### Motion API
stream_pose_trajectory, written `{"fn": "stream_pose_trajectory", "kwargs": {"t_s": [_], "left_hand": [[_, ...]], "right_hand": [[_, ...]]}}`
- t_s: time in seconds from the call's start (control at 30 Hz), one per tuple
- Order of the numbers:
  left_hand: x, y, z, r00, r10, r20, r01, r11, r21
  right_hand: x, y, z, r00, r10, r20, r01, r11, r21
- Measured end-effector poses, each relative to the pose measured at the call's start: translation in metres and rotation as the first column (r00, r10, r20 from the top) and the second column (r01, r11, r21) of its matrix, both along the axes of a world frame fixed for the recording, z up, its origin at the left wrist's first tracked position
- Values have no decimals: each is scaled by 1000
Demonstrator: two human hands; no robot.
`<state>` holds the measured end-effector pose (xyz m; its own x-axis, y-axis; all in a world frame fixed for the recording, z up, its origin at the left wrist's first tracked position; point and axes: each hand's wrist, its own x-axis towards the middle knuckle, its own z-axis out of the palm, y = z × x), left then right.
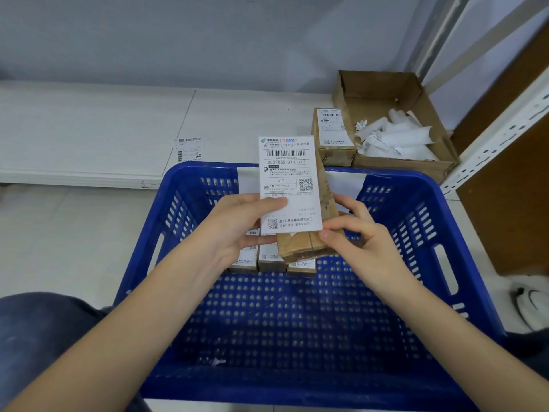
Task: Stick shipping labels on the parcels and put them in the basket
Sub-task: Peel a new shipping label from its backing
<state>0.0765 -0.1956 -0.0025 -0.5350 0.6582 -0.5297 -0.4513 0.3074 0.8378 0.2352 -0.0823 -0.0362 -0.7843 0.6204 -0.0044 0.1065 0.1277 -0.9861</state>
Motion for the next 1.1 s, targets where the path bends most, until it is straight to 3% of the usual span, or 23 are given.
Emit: {"fn": "stream_pose_trajectory", "kwargs": {"t_s": [0.83,0.97,1.1], "left_hand": [[2,1,-2,1000,19,-9,-19,1000,3],[6,3,-5,988,38,-148,-35,999,23],[17,7,-17,863,9,-505,-23,999,-22]], "right_hand": [[-1,0,0,1000,-13,-11,13,1000,-6],[-1,0,-1,1000,-20,-8,20,1000,8],[-1,-4,-1,999,-48,-23,48,998,29]]}}
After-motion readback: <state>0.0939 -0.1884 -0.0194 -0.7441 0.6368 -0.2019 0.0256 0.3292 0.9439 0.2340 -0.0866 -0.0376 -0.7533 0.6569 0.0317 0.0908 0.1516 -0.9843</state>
